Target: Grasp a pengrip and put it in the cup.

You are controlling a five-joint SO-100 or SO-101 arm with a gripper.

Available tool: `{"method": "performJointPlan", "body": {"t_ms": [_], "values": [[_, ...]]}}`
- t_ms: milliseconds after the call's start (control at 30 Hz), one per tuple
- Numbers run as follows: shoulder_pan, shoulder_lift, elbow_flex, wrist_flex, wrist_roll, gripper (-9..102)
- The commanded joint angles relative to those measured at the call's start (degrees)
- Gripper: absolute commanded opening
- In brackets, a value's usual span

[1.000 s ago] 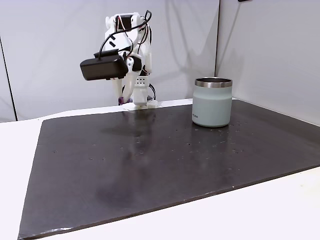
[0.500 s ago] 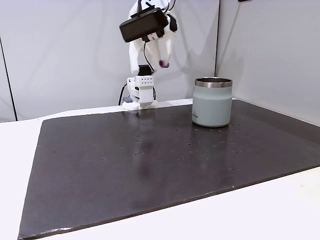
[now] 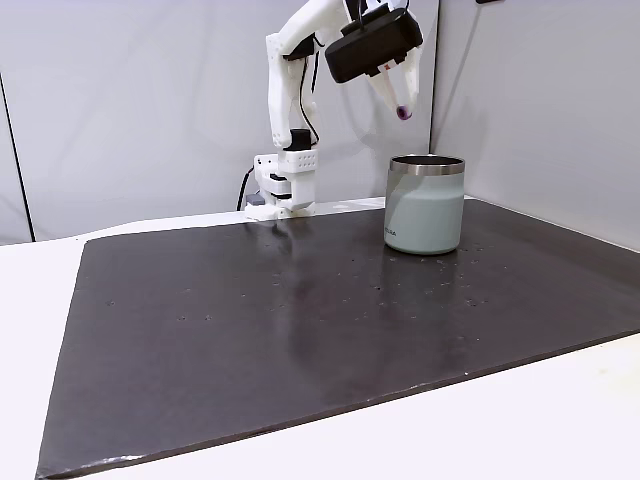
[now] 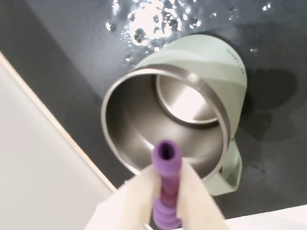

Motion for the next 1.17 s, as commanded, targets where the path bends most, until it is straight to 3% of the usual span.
{"method": "performJointPlan", "body": {"t_ms": [0, 400, 600, 1133], "values": [[-0.18, -2.46, -4.48, -2.81, 3.69, 0], [-0.35, -7.91, -7.03, -3.34, 5.01, 0], [0.18, -7.21, -6.94, -2.11, 2.72, 24], [3.52, -5.1, -6.94, -0.62, -1.58, 26]]}}
